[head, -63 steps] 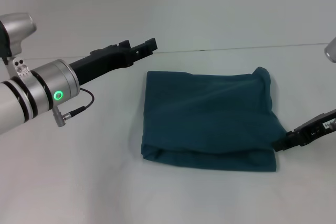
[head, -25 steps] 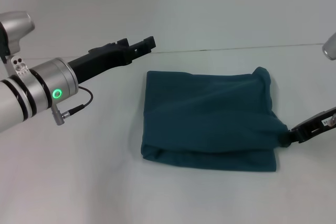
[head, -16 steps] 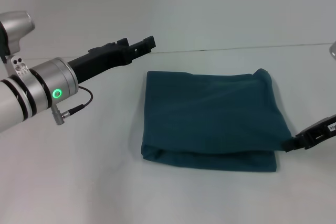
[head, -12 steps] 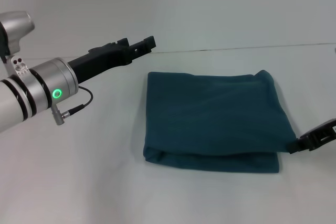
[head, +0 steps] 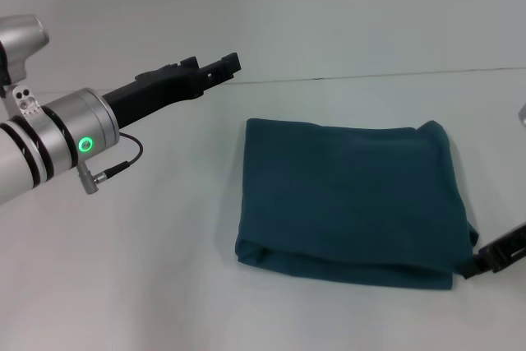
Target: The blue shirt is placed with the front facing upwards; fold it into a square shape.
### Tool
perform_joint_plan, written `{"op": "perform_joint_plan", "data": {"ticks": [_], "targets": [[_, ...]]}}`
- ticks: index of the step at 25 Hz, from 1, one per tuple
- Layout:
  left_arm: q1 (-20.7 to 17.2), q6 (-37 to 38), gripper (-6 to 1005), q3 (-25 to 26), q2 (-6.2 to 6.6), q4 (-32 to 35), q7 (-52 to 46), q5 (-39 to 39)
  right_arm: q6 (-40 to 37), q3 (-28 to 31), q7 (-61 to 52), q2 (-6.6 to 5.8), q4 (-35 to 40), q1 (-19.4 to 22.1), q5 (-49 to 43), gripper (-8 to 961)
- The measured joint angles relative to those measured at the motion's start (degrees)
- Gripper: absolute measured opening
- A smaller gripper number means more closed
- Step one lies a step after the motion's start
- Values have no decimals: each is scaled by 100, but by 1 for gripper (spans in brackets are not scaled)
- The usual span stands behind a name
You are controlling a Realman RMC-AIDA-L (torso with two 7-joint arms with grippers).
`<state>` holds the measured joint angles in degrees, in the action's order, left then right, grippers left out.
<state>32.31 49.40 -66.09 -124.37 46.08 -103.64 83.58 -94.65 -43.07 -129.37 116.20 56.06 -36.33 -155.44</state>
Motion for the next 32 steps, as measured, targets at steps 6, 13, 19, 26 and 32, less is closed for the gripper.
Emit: {"op": "perform_joint_plan", "data": {"ticks": [6,13,19,26,32], "targets": [[3,0,862,0,0,6,-12,0,-170,54,85,-39,76,-5,141,74],[0,0,861,0,0,6,-16,0,-666,359,92,-325,199,-14,526,164],[-3,-1,861,18,0,1,-16,0,-918,393,162,-423,287,2,525,354],[49,-12,862,18,0,6,-17,-3,-965,873,229,-427,561,76,920,508],[71,-48,862,18,8,7,-15,-9,-787,862,227,-281,353,29,1009,733]]}}
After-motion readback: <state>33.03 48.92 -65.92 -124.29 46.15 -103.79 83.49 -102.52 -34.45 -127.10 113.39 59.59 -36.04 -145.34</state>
